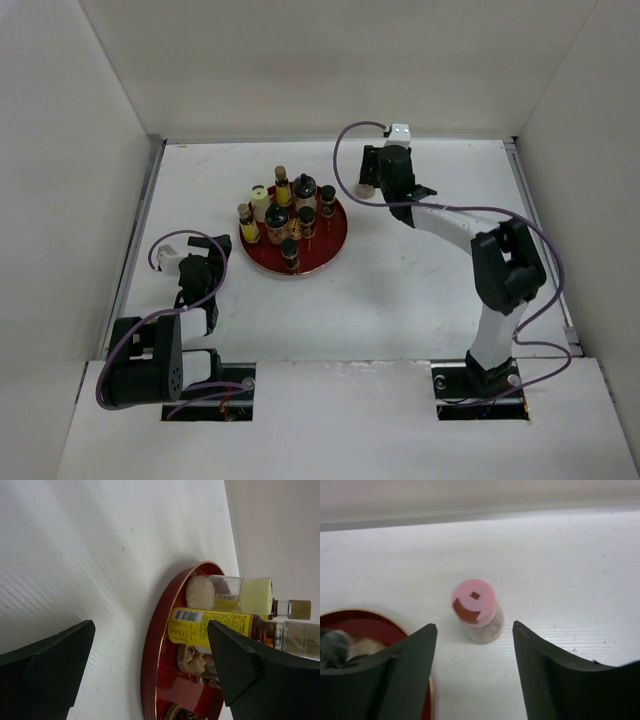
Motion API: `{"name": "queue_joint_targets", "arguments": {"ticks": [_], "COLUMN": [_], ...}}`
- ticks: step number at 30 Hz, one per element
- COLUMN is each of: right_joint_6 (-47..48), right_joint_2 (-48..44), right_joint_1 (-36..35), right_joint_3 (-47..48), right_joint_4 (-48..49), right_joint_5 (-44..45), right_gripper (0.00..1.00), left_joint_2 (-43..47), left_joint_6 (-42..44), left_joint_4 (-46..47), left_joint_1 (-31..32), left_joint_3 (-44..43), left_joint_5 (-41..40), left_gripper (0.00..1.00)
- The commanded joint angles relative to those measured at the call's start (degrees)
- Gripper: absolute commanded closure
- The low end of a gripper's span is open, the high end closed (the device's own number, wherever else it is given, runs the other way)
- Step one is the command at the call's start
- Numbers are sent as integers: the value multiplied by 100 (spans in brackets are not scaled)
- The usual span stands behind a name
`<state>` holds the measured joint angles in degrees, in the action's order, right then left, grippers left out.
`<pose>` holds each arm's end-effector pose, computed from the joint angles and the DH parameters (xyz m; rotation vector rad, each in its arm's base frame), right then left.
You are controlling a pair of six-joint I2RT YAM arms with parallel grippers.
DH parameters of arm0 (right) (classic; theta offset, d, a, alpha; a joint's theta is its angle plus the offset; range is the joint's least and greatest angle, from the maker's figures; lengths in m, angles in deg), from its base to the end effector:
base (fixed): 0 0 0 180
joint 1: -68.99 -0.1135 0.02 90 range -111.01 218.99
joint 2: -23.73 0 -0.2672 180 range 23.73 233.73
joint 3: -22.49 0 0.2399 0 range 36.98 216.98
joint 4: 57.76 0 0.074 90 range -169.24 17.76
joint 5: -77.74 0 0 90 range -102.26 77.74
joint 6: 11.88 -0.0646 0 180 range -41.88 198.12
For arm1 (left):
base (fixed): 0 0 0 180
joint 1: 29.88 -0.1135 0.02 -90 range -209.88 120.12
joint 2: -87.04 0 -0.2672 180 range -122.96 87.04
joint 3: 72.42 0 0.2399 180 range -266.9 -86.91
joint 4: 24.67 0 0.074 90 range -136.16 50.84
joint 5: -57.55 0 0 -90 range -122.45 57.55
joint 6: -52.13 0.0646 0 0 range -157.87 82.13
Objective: Organize the condiment bottles
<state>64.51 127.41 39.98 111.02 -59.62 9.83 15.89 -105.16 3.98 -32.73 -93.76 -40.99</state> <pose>0.3990 0.1935 0.2713 0.0167 1.8482 0.1592 0.2163 0.0204 0.1333 -1.2213 1.5632 -0.5987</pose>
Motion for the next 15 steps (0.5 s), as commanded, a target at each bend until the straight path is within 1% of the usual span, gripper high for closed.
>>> {"name": "queue_joint_targets", "arguments": {"ticks": [1, 3, 6, 11, 15], "right_joint_6": [33, 130, 165, 183, 60], "right_joint_2": [441, 714, 1066, 1356, 1602], "right_joint_1": [146, 251, 348, 366, 436], "right_joint_3": [724, 1032, 1428, 1675, 1824], "right_joint_4": [-242, -374, -594, -594, -647], "right_joint_5": [-143, -283, -459, -618, -697], "right_gripper": [28, 24, 21, 22, 26], "left_joint_2": [-30, -82, -144, -232, -223], "left_joint_6": [40, 40, 40, 23, 23], "left_joint_4": [292, 292, 292, 292, 345], "left_joint_1": [-1, 8, -18, -18, -36], "left_joint_3": [-141, -158, -176, -220, -194], "left_joint_5": [10, 10, 71, 97, 115], "left_gripper": [0, 0, 0, 0, 0]}}
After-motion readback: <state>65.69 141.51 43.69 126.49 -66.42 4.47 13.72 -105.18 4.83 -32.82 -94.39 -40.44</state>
